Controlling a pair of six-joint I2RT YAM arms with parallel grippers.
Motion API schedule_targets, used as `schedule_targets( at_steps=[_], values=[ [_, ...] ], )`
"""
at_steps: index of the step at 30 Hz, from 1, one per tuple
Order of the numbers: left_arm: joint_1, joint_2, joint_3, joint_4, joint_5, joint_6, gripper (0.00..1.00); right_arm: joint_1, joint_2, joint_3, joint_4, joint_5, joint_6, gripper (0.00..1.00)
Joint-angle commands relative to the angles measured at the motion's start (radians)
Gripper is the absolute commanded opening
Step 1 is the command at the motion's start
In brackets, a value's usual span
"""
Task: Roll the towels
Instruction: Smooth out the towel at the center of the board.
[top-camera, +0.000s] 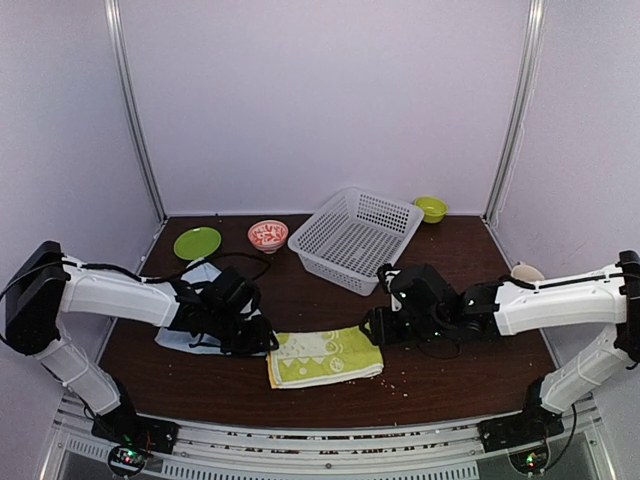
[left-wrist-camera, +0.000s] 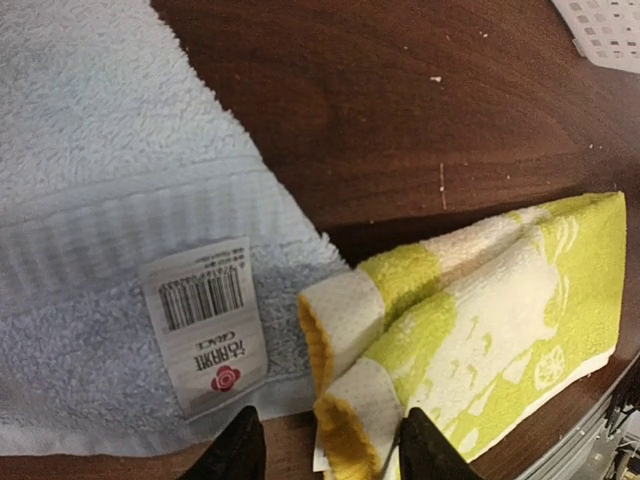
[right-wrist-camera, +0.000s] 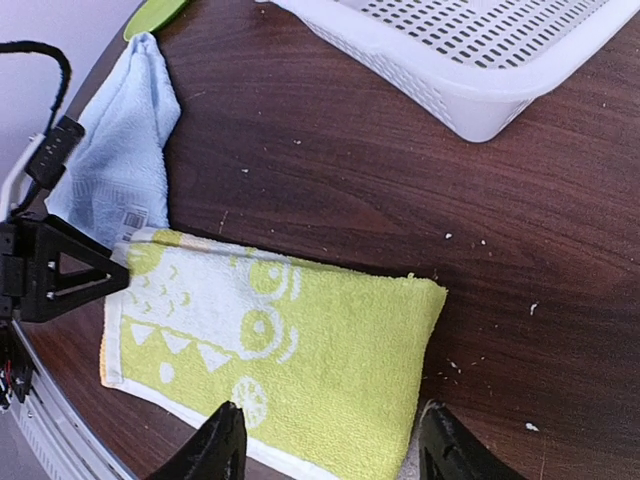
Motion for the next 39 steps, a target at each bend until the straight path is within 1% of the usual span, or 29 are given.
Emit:
schedule_targets(
  at_steps=[1,6,11,13,16,20,26,38,39],
  values=[
    [0.02,0.031,0.047,0.056,0.036,0.007,0.44,-0.013,-0.068,-0.014,0.007,0.006,0.004,0.59],
    [0.021,0.027,0.058,0.056,0.031,0.008,0.3,-0.022,-0.105,-0.03,0.004,0.007,-0.001,0.58],
    [0.022,0.01,0.053,0.048,0.028,0.015,0.25,-0.029,-0.101,-0.039,0.012,0.0,-0.002,0.58],
    [0.021,0.012,0.053,0.047,0.028,0.02,0.2,-0.03,-0.095,-0.04,0.016,-0.003,-0.002,0.58],
    [0.021,0.004,0.053,0.042,0.023,0.021,0.09,-0.031,-0.09,-0.038,0.022,-0.01,-0.001,0.58],
    [0.021,-0.033,0.066,0.014,0.0,0.032,0.01,-0.032,-0.086,-0.036,0.022,-0.012,-0.002,0.58],
    [0.02,-0.041,0.131,-0.039,-0.017,0.076,0.0,-0.031,-0.071,-0.034,0.029,-0.02,0.0,0.58],
    [0.021,0.089,0.178,-0.045,-0.002,0.099,0.0,-0.033,-0.02,-0.037,0.016,-0.048,0.026,0.56],
    [0.021,0.093,0.176,-0.046,0.001,0.1,0.02,-0.033,-0.012,-0.037,0.016,-0.065,0.026,0.55]
  ],
)
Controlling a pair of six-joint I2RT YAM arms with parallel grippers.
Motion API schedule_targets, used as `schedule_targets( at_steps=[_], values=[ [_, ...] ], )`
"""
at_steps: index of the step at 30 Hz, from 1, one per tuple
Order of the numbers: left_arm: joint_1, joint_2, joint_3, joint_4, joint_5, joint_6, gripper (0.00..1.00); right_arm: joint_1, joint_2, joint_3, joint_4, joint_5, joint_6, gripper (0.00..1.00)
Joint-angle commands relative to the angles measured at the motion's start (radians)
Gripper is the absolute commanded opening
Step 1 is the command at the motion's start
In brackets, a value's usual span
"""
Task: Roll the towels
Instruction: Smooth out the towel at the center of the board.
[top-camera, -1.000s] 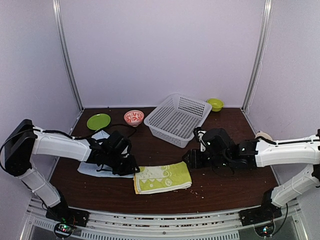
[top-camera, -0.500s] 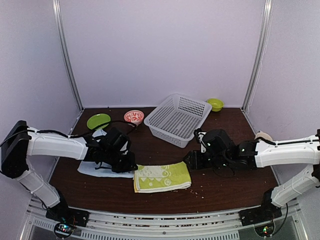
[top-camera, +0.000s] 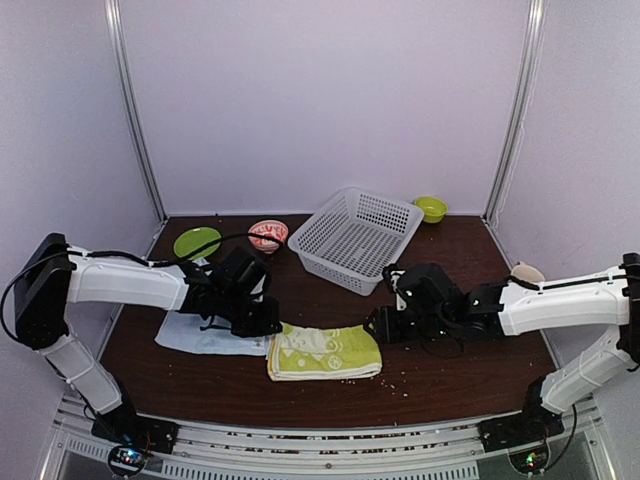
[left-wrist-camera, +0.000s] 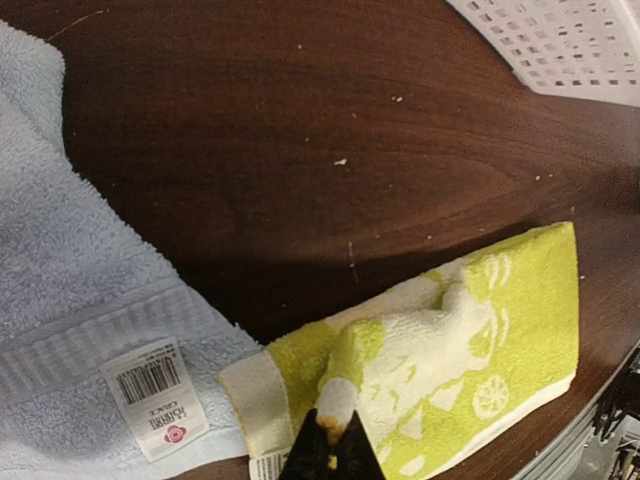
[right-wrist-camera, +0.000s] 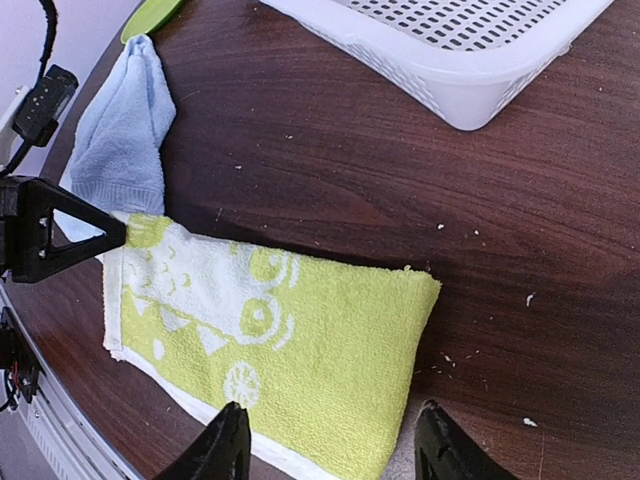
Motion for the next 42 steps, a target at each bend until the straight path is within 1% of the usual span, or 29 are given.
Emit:
schedule_targets(
  at_steps=[1,3,5,7,10,16,22,26,28,31,33,35,37,39,42],
  values=[
    [0.005,0.029,0.015,-0.004,0.005,0.023,0.07,-0.005,0.033,0.002,0.004,-0.049,0.016,0.54],
    [0.005,0.013,0.006,-0.015,0.004,0.03,0.2,-0.001,0.054,0.013,0.011,-0.091,0.012,0.51],
    [0.006,-0.01,0.004,-0.038,0.001,0.039,0.3,0.008,0.075,0.03,-0.001,-0.104,0.012,0.48],
    [0.006,-0.041,0.004,-0.066,-0.002,0.055,0.35,0.01,0.1,0.049,-0.029,-0.109,0.009,0.44],
    [0.004,-0.094,-0.001,-0.108,-0.005,0.073,0.39,0.01,0.134,0.063,-0.079,-0.111,-0.001,0.4],
    [-0.012,-0.161,0.008,-0.162,-0.013,0.109,0.41,-0.005,0.195,0.041,-0.155,-0.102,0.001,0.33],
    [-0.03,-0.147,0.045,-0.16,-0.015,0.124,0.4,-0.012,0.194,-0.011,-0.186,-0.076,0.006,0.29],
    [-0.034,-0.122,0.072,-0.159,-0.01,0.139,0.39,-0.015,0.188,-0.022,-0.216,-0.06,0.006,0.31],
    [-0.035,-0.122,0.077,-0.161,-0.013,0.146,0.39,-0.019,0.169,-0.022,-0.236,-0.048,0.001,0.36],
    [-0.035,-0.127,0.088,-0.17,-0.017,0.159,0.39,-0.02,0.096,-0.002,-0.252,-0.037,-0.012,0.41],
    [-0.034,-0.13,0.095,-0.168,-0.013,0.166,0.39,-0.019,0.045,0.037,-0.242,-0.04,-0.028,0.42],
    [-0.035,-0.127,0.103,-0.159,-0.002,0.168,0.38,-0.019,0.038,0.08,-0.196,-0.062,-0.041,0.4],
    [-0.037,-0.118,0.113,-0.146,0.01,0.17,0.37,-0.02,0.084,0.128,-0.158,-0.096,-0.045,0.36],
    [-0.04,-0.106,0.126,-0.14,0.02,0.169,0.36,-0.022,0.158,0.202,-0.157,-0.135,-0.051,0.32],
    [-0.049,-0.087,0.141,-0.127,0.031,0.165,0.35,-0.031,0.247,0.235,-0.115,-0.153,-0.034,0.27]
  ],
)
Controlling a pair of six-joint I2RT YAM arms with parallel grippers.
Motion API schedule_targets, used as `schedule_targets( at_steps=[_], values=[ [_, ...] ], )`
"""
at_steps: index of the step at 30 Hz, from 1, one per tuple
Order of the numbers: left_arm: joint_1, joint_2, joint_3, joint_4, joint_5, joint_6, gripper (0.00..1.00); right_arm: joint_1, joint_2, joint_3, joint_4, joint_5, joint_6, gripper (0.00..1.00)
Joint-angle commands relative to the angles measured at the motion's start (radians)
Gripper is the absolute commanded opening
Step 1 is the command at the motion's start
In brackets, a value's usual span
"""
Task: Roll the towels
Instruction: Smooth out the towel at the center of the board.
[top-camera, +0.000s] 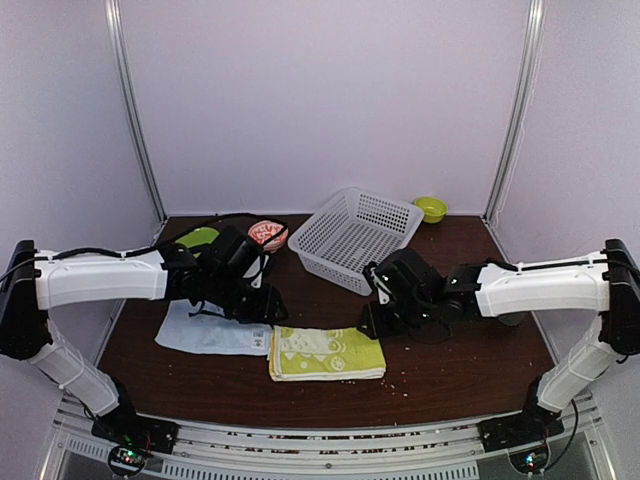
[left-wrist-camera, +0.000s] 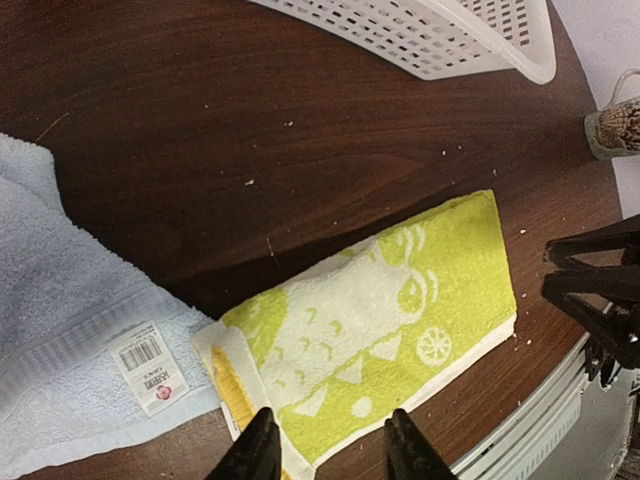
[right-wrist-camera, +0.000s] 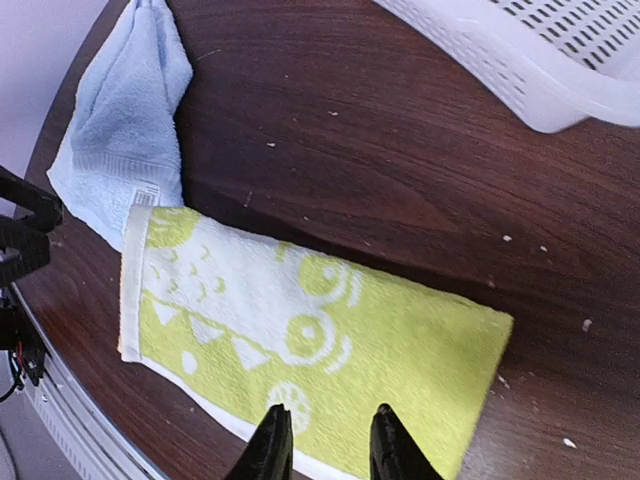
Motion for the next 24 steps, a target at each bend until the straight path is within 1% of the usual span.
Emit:
schedule_targets(
  at_steps=[1,4,7,13,15,17,19,21,24],
  values=[
    [-0.016,0.033,0.039,0.05,0.029,0.013,0.35,-0.023,0.121,0.033,0.08,-0.053,0.017,0.26],
    [-0.019,0.058,0.041,0.063,0.039,0.01,0.34,-0.071,0.165,-0.008,0.158,-0.066,0.068,0.23],
    [-0.019,0.084,0.041,0.068,0.047,0.01,0.33,-0.127,0.197,-0.065,0.23,-0.113,0.112,0.21],
    [-0.019,0.114,0.041,0.072,0.055,0.017,0.33,-0.184,0.242,-0.119,0.269,-0.163,0.153,0.2],
    [-0.019,0.113,0.041,0.066,0.053,0.02,0.33,-0.202,0.231,-0.15,0.29,-0.175,0.16,0.2],
    [-0.019,0.107,0.045,0.055,0.047,0.026,0.33,-0.206,0.196,-0.173,0.321,-0.181,0.154,0.22],
    [-0.019,0.094,0.051,0.044,0.042,0.034,0.33,-0.202,0.149,-0.173,0.312,-0.18,0.141,0.27],
    [-0.019,0.084,0.059,0.039,0.043,0.043,0.33,-0.189,0.091,-0.169,0.278,-0.162,0.123,0.33],
    [-0.019,0.087,0.074,0.05,0.058,0.046,0.33,-0.137,0.019,-0.139,0.205,-0.113,0.084,0.36]
  ],
)
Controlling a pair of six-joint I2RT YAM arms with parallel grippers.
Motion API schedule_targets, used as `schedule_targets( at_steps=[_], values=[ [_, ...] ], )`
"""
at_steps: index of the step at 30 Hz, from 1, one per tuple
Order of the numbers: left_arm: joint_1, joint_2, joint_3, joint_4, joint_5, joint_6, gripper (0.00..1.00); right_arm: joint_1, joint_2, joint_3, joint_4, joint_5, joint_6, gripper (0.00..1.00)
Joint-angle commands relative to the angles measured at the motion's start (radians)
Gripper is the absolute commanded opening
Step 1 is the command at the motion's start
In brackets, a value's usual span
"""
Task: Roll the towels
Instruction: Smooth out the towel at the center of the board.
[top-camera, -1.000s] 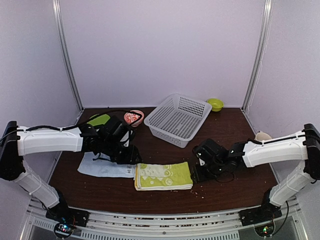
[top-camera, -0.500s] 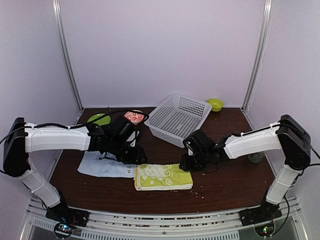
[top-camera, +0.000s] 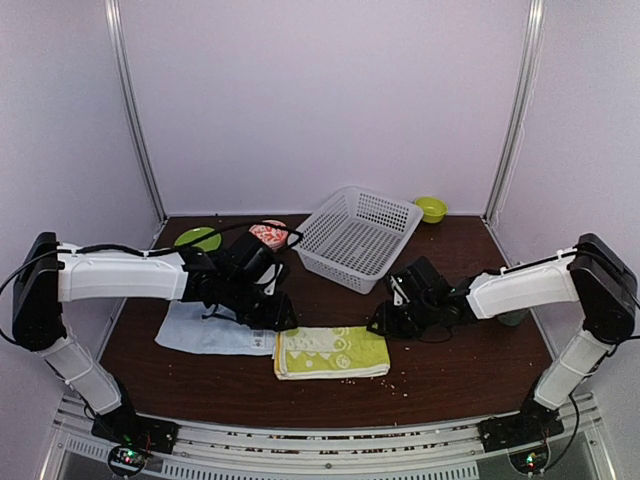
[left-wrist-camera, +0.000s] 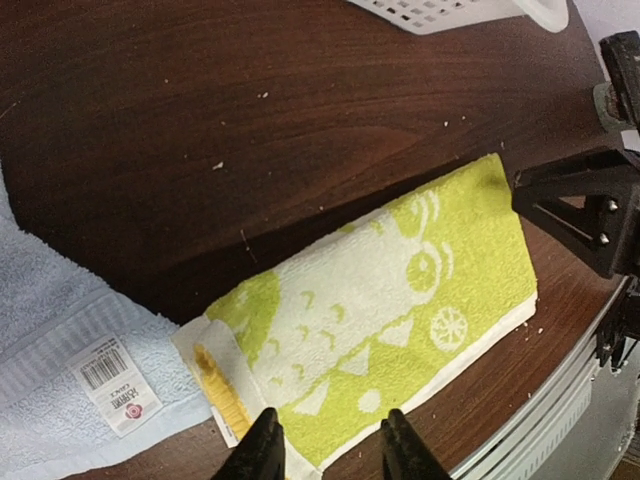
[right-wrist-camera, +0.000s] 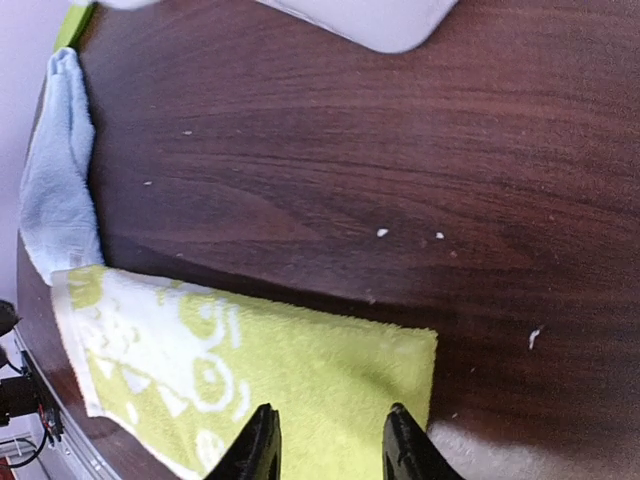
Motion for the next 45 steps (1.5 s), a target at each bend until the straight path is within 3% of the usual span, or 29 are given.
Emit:
schedule_targets(
  at_steps=[1,6,13,19,23,28,31,37,40,45],
  values=[
    [-0.003,-0.012,0.049,0.035,0.024,0.026,0.33,0.067,-0.11,0.032,-0.089,0.064,-0.048,0.36],
    [-0.009,0.063,0.08,0.076,0.056,0.031,0.31,0.162,-0.112,0.028,-0.109,0.086,-0.034,0.3],
    [-0.009,0.213,0.094,0.106,0.076,0.049,0.22,0.205,-0.127,-0.106,-0.094,0.083,0.019,0.22],
    [0.004,0.245,0.047,0.103,0.002,0.02,0.1,0.23,-0.144,-0.193,-0.096,0.087,0.049,0.21],
    [0.008,0.242,0.012,0.082,-0.086,0.014,0.06,0.253,-0.152,-0.225,-0.107,0.102,0.068,0.2],
    [0.01,0.265,-0.026,0.103,-0.085,0.017,0.05,0.268,-0.188,-0.253,-0.146,0.116,0.088,0.2],
    [0.01,0.285,-0.036,0.124,-0.063,0.028,0.05,0.268,-0.239,-0.249,-0.179,0.137,0.088,0.25],
    [0.006,0.291,-0.033,0.147,-0.029,0.027,0.08,0.256,-0.382,-0.19,-0.238,0.241,0.133,0.5],
    [0.0,0.286,-0.028,0.147,-0.025,0.026,0.09,0.215,-0.426,-0.221,-0.185,0.271,0.198,0.53],
    [-0.01,0.273,-0.037,0.139,-0.025,0.022,0.09,0.142,-0.405,-0.328,0.009,0.172,0.282,0.51]
  ],
)
